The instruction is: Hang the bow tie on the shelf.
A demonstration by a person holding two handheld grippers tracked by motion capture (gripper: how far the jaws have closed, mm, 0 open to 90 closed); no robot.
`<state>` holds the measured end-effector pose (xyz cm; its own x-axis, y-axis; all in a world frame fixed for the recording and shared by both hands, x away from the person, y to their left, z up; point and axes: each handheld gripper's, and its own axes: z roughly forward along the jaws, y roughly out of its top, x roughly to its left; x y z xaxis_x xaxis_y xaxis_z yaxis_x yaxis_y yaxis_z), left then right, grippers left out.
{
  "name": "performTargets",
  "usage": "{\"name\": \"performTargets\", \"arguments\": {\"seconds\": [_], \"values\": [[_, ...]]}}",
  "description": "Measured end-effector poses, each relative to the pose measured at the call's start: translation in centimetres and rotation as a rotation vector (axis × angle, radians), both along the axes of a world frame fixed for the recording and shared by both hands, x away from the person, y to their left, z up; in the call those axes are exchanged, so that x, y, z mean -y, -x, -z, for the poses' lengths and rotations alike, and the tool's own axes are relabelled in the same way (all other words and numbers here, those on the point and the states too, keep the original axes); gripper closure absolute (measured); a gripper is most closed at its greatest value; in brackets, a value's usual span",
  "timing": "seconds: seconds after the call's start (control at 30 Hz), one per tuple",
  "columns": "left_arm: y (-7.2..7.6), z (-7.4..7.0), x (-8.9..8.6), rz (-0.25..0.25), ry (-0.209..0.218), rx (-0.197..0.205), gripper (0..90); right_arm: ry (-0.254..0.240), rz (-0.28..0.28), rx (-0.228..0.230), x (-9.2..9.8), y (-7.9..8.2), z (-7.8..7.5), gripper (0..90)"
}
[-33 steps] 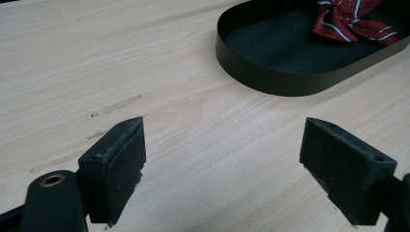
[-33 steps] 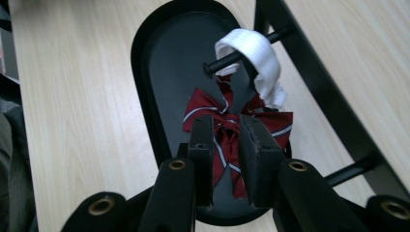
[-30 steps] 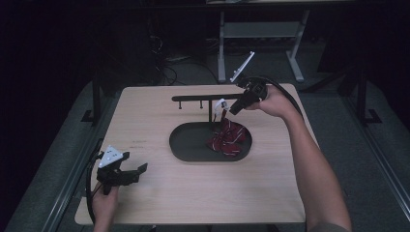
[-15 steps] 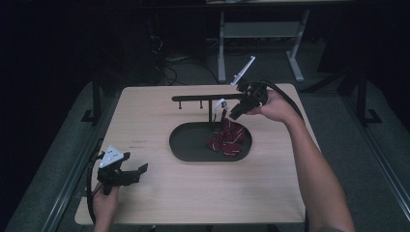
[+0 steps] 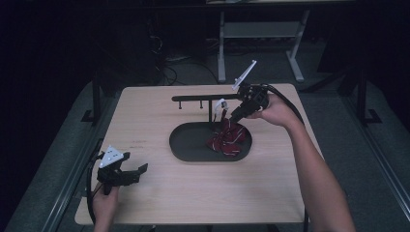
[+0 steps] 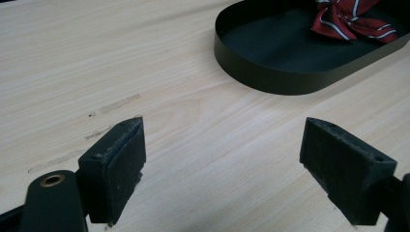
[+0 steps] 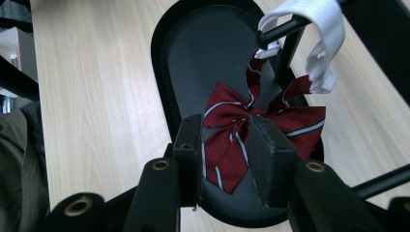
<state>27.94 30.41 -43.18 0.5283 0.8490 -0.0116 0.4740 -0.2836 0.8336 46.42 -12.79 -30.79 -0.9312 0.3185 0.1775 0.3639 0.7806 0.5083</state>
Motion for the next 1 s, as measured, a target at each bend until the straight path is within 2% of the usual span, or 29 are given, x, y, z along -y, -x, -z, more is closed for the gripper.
{"name": "performTargets", "arguments": {"seconds": [0.73, 1.0], "values": [[0.1, 0.0, 0.1, -0.003, 0.001, 0.001, 16.3, -0.010, 0.007, -0.010, 0.8, 1.2, 1.0, 61.1], [0.1, 0.0, 0.1, -0.003, 0.001, 0.001, 16.3, -0.031, 0.024, -0.019, 1.6, 2.0, 1.7, 59.2]]}}
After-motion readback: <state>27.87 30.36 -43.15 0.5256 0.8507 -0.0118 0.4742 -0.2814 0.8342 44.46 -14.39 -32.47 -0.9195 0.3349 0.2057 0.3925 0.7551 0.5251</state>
